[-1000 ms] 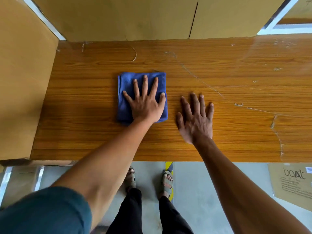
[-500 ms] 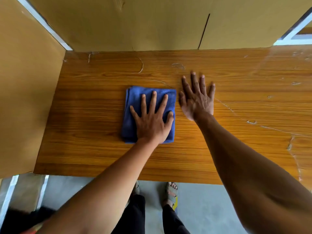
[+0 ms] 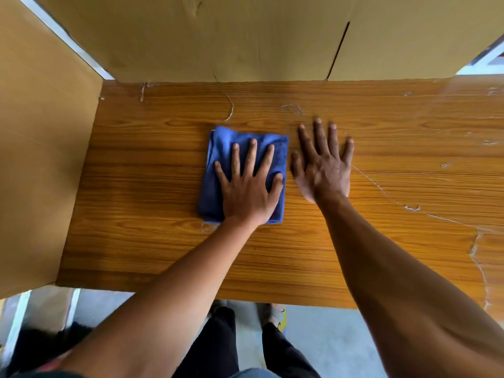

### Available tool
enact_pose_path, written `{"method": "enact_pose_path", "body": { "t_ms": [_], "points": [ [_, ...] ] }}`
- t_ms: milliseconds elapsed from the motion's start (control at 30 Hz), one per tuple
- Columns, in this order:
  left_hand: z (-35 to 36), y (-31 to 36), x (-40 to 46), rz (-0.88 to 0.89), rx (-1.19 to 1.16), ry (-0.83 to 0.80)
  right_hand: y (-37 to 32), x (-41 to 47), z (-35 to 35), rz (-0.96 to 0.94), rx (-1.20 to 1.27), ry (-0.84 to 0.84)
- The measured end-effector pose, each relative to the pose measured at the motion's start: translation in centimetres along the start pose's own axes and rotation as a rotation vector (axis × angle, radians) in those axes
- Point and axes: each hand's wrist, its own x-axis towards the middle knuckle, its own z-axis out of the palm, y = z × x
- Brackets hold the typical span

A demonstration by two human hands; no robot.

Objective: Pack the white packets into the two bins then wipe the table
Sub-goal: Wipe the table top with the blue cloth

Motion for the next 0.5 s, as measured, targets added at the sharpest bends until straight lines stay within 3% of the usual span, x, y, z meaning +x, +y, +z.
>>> {"method": "enact_pose_path", "body": {
  "t_ms": [333,500],
  "points": [
    [-1.1,-0.6,12.5,-0.088,-0.027,-0.057,0.2,0.0,0.1,-0.002,-0.014,0.014],
    [-0.6,-1.8,5.1,0.02,-0.005,0.014,0.3,0.0,0.1,-0.012,-0.002,0.003]
  ]
}}
